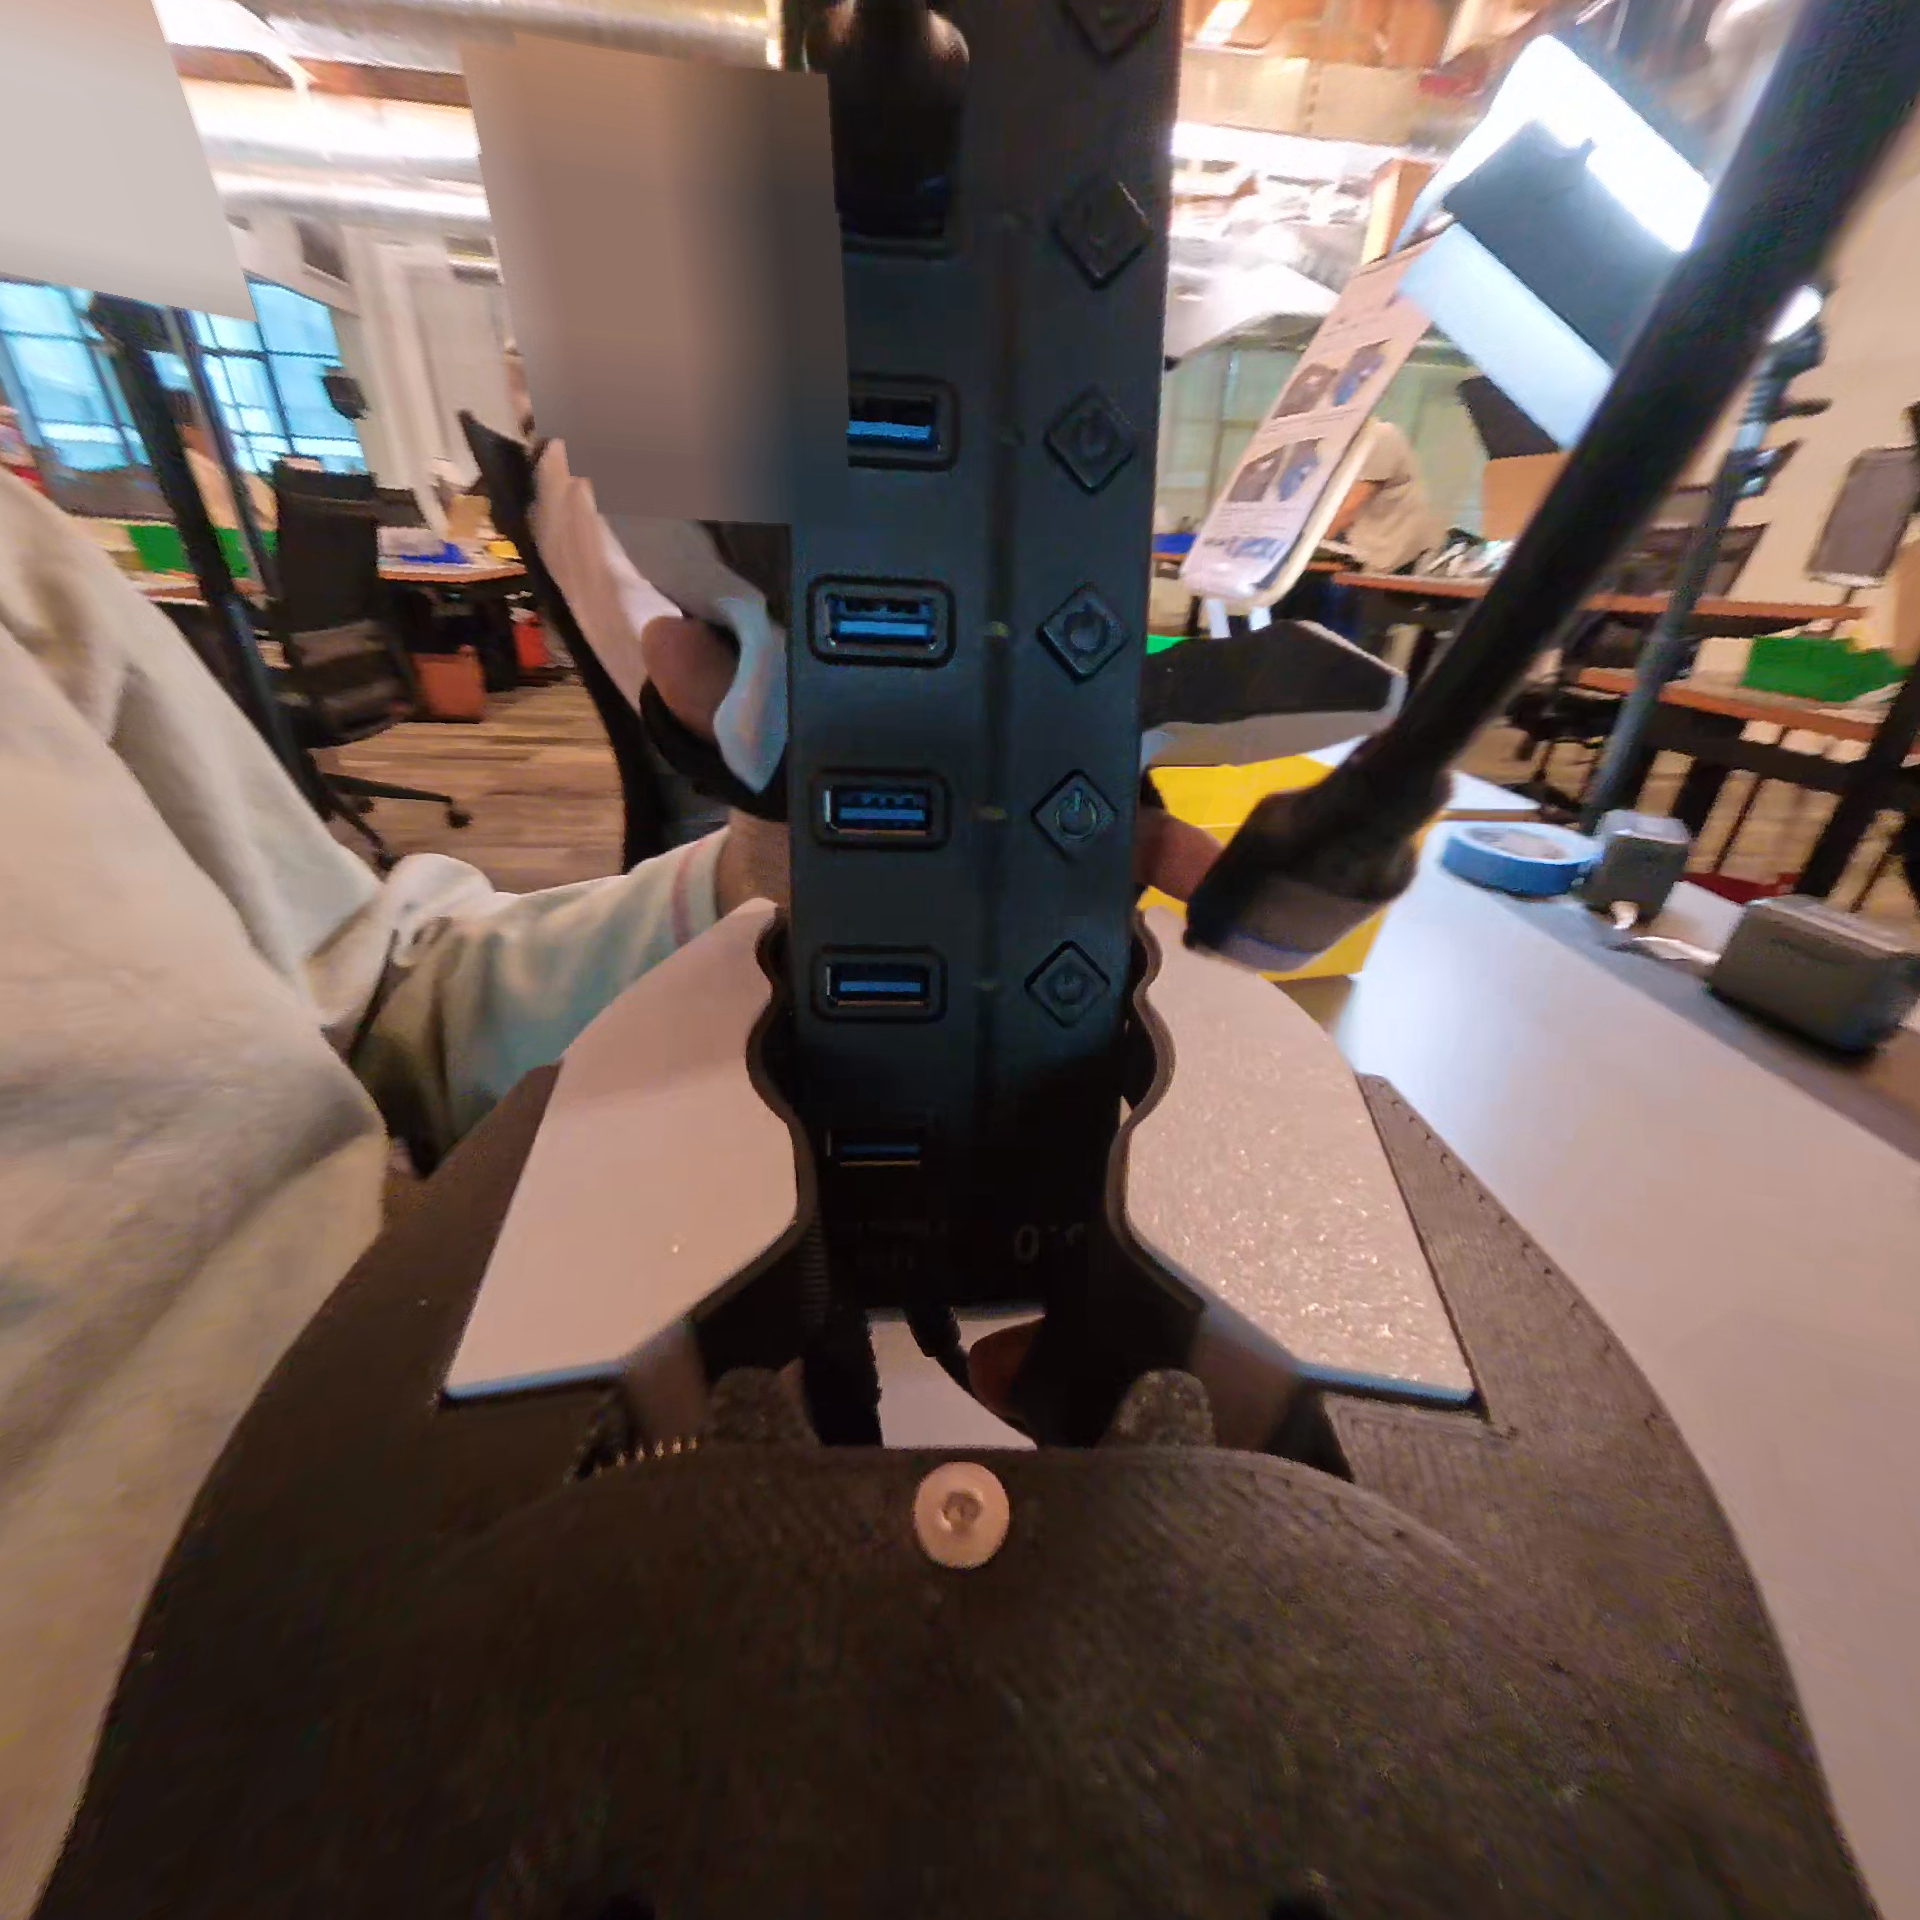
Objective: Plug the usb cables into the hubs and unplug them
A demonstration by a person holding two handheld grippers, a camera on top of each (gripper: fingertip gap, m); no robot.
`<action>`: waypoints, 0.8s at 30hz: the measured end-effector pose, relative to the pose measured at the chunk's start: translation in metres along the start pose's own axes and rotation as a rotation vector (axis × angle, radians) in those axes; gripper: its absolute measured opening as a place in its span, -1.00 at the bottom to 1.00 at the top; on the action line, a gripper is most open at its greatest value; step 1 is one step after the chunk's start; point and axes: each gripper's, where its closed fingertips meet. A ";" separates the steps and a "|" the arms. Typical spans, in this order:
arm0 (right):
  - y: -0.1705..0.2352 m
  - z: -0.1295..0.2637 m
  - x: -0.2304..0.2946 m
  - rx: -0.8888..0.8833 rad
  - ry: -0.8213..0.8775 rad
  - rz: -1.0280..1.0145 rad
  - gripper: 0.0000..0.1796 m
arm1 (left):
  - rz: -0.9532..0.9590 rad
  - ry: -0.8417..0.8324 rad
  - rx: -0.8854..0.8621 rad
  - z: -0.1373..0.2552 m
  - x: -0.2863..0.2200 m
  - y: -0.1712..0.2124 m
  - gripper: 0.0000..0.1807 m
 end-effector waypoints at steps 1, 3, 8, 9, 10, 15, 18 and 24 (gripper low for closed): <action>0.002 -0.001 0.002 0.004 -0.021 -0.019 -0.31 | -0.016 0.017 0.047 -0.004 -0.003 0.009 0.09; 0.008 -0.003 0.007 0.023 -0.051 -0.037 -0.31 | -0.093 0.002 0.125 -0.008 -0.003 0.024 -0.08; 0.021 -0.008 0.011 0.087 -0.062 -0.039 -0.31 | -0.218 -0.007 0.160 -0.002 -0.005 0.033 -0.30; 0.025 -0.008 0.012 0.108 -0.057 -0.045 -0.31 | -0.227 -0.006 0.166 0.001 -0.006 0.035 -0.30; 0.030 -0.006 0.011 0.135 -0.057 -0.064 -0.34 | -0.246 -0.006 0.176 0.004 -0.006 0.038 -0.30; 0.031 0.048 -0.019 0.112 0.113 -0.127 -0.33 | -0.312 -0.124 0.275 0.038 0.007 0.041 -0.30; 0.001 0.082 -0.032 -0.083 0.185 -0.117 -0.56 | -0.280 -0.167 0.295 0.059 0.011 0.046 -0.30; -0.018 0.079 -0.023 -0.049 0.159 0.109 -0.62 | -0.255 -0.180 0.346 0.069 0.017 0.063 -0.30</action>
Point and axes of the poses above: each gripper's, where its closed fingertips meet, z back along the fingers, y out of its underside, x = y × z across the jaws, and after that the axes turned 4 degrees about y, right-handed
